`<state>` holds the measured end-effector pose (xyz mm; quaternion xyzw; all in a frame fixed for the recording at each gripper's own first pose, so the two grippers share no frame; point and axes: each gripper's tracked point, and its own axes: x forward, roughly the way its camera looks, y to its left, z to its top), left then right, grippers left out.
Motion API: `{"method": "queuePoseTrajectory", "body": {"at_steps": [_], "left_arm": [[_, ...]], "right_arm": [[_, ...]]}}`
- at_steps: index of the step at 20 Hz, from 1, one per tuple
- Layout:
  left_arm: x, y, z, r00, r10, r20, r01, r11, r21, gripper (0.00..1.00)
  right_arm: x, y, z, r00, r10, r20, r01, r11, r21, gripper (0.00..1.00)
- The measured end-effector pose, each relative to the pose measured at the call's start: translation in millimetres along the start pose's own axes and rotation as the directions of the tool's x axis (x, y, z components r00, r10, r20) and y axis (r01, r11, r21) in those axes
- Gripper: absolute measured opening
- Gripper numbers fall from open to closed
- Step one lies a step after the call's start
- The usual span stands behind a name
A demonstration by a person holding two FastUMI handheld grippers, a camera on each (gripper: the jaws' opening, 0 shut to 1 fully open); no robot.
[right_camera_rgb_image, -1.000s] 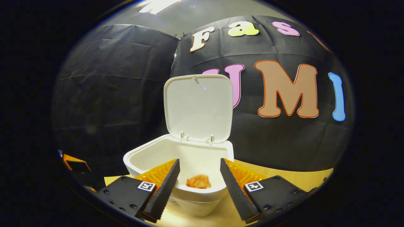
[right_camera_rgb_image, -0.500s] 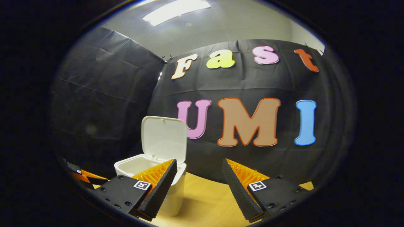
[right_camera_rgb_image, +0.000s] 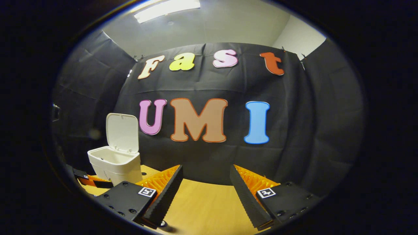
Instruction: Press the lid of the desktop garbage bin to open it, pick up the crumpled paper on the desktop and throw it into the bin, then pick up the pop can on the desktop and drop it into the bin, and finally close the garbage bin lid.
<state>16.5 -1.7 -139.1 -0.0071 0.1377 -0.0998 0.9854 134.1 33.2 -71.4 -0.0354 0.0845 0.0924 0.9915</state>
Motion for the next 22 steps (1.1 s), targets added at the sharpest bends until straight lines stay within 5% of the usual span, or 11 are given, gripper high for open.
{"method": "queuePoseTrajectory", "body": {"at_steps": [10, 22], "left_arm": [[40.7, -38.1, -98.6, 0.976, -0.039, -0.216, 0.038, 0.999, -0.007, 0.92], [53.1, -38.6, -174.7, 0.928, -0.006, -0.373, -0.008, 0.999, -0.037, 0.93]], "right_arm": [[-42.2, -82.5, -117.1, 0.966, -0.129, -0.226, 0.143, 0.989, 0.048, 0.96], [-70.2, -74.7, -194.8, 0.915, -0.088, -0.393, 0.113, 0.993, 0.042, 0.96]]}}
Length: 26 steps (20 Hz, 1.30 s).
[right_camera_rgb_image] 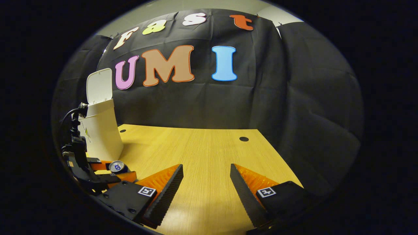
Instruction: Press the lid of the desktop garbage bin to open it, pick up the crumpled paper on the desktop and throw it into the bin, then pick up the pop can on the desktop and drop it into the bin, and finally close the garbage bin lid.
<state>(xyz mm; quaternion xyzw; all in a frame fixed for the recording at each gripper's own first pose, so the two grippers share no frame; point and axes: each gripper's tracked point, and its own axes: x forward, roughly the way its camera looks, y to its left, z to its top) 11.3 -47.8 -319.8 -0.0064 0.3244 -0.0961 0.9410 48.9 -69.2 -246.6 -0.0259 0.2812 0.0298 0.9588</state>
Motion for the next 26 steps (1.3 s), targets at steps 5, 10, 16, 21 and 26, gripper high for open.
{"method": "queuePoseTrajectory", "body": {"at_steps": [5, 10, 16, 21, 26], "left_arm": [[-16.4, 1.8, 37.9, 0.997, 0.007, 0.075, -0.006, 1.0, -0.007, 0.78], [-48.3, 6.7, 120.8, 0.973, -0.002, 0.231, 0.0, 1.0, 0.005, 0.77], [-100.6, 41.7, 230.2, 0.897, 0.043, 0.439, -0.056, 0.998, 0.016, 0.77], [-124.5, 100.4, 287.2, 0.835, 0.136, 0.532, -0.165, 0.986, 0.008, 0.76], [-127.0, 173.2, 310.5, 0.798, 0.252, 0.548, -0.277, 0.96, -0.039, 0.76]], "right_arm": [[-5.6, 5.0, 7.9, 1.0, 0.009, 0.016, -0.009, 1.0, -0.005, 0.96], [-12.0, 21.2, 26.4, 0.998, 0.032, 0.058, -0.031, 0.999, -0.01, 0.96], [-19.6, 44.5, 52.0, 0.991, 0.074, 0.11, -0.071, 0.997, -0.032, 0.96], [-22.8, 53.1, 57.4, 0.988, 0.09, 0.124, -0.087, 0.996, -0.031, 0.96], [-26.2, 54.7, 56.7, 0.99, 0.081, 0.12, -0.078, 0.997, -0.029, 0.96]]}}
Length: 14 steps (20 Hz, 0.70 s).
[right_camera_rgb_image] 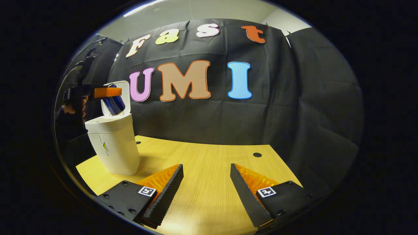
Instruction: Press the lid of the desktop garbage bin to open it, pick up the crumpled paper on the desktop and throw it into the bin, then pick up the pop can on the desktop and drop it into the bin, and finally close the garbage bin lid.
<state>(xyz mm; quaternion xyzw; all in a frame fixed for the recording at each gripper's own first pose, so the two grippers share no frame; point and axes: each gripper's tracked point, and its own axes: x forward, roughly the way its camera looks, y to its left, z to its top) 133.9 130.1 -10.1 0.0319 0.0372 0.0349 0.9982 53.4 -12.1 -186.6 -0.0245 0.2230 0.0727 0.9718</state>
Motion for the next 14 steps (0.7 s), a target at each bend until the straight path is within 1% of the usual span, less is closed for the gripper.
{"method": "queuePoseTrajectory", "body": {"at_steps": [4, 8, 11, 14], "left_arm": [[20.4, 52.9, -26.7, 0.993, 0.099, -0.061, -0.099, 0.995, -0.006, 0.76], [30.6, 82.8, -62.1, 0.978, 0.15, -0.147, -0.156, 0.987, -0.028, 0.76], [32.5, 99.8, -90.6, 0.959, 0.196, -0.207, -0.21, 0.977, -0.049, 0.76], [32.2, 107.7, -115.5, 0.942, 0.213, -0.258, -0.235, 0.97, -0.058, 0.77]], "right_arm": [[-3.8, -0.6, -3.9, 1.0, -0.012, -0.005, 0.012, 1.0, 0.006, 0.96], [-6.3, 0.7, -7.2, 1.0, -0.017, -0.012, 0.018, 1.0, 0.003, 0.96], [-7.8, 3.6, -8.0, 1.0, -0.018, -0.015, 0.018, 1.0, 0.0, 0.96], [-8.2, 6.3, -5.0, 1.0, -0.016, -0.014, 0.016, 1.0, -0.006, 0.96]]}}
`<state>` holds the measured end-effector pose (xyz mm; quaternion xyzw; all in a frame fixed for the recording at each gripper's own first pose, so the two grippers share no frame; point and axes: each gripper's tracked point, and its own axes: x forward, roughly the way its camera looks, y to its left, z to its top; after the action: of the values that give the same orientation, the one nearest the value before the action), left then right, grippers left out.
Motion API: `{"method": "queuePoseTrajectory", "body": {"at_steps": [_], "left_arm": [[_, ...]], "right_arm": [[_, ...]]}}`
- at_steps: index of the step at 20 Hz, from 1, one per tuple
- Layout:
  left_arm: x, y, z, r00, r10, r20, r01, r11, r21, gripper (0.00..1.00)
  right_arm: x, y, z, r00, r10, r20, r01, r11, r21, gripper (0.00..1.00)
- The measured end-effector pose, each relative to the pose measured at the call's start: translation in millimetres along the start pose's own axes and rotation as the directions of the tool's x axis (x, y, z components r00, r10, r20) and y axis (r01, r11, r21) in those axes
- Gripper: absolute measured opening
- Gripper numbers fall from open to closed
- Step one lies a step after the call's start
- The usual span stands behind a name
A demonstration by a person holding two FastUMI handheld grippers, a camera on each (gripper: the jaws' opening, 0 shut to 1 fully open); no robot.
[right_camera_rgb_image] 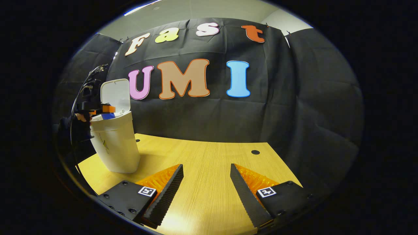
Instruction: Press the lid of the desktop garbage bin to open it, pick up the crumpled paper on the desktop and throw it into the bin, then pick up the pop can on the desktop and drop it into the bin, and finally close the garbage bin lid.
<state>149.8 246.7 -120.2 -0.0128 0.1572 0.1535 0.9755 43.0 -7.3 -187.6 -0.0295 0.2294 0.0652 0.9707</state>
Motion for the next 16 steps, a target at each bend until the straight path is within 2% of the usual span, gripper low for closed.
{"method": "queuePoseTrajectory", "body": {"at_steps": [2, 4, 7, 10, 14, 16], "left_arm": [[1.4, 3.4, -16.1, 0.999, 0.007, -0.045, -0.007, 1.0, 0.008, 0.77], [2.9, 5.2, -2.7, 0.999, 0.009, 0.034, -0.009, 1.0, 0.007, 0.81], [-4.9, 2.1, -2.3, 0.999, 0.006, 0.043, -0.006, 1.0, 0.013, 0.88], [-25.3, -1.8, 46.2, 0.989, -0.002, 0.146, -0.002, 1.0, 0.031, 0.9], [-54.6, -19.8, 146.5, 0.944, -0.069, 0.323, 0.063, 0.998, 0.03, 0.9], [-61.5, -17.4, 186.9, 0.924, -0.073, 0.376, 0.067, 0.997, 0.028, 0.9]], "right_arm": [[0.0, -0.2, -0.9, 1.0, 0.0, 0.001, 0.0, 1.0, 0.001, 0.96], [0.1, -0.6, 0.3, 1.0, -0.001, 0.004, 0.001, 1.0, 0.006, 0.96], [0.5, 1.0, 2.0, 1.0, 0.002, 0.009, -0.002, 1.0, 0.006, 0.96], [-0.4, 1.5, 5.7, 1.0, 0.004, 0.019, -0.004, 1.0, -0.006, 0.96], [1.0, 1.4, 9.4, 1.0, 0.01, 0.026, -0.01, 1.0, -0.006, 0.96], [1.2, 2.5, 11.3, 0.999, 0.013, 0.03, -0.013, 1.0, -0.001, 0.96]]}}
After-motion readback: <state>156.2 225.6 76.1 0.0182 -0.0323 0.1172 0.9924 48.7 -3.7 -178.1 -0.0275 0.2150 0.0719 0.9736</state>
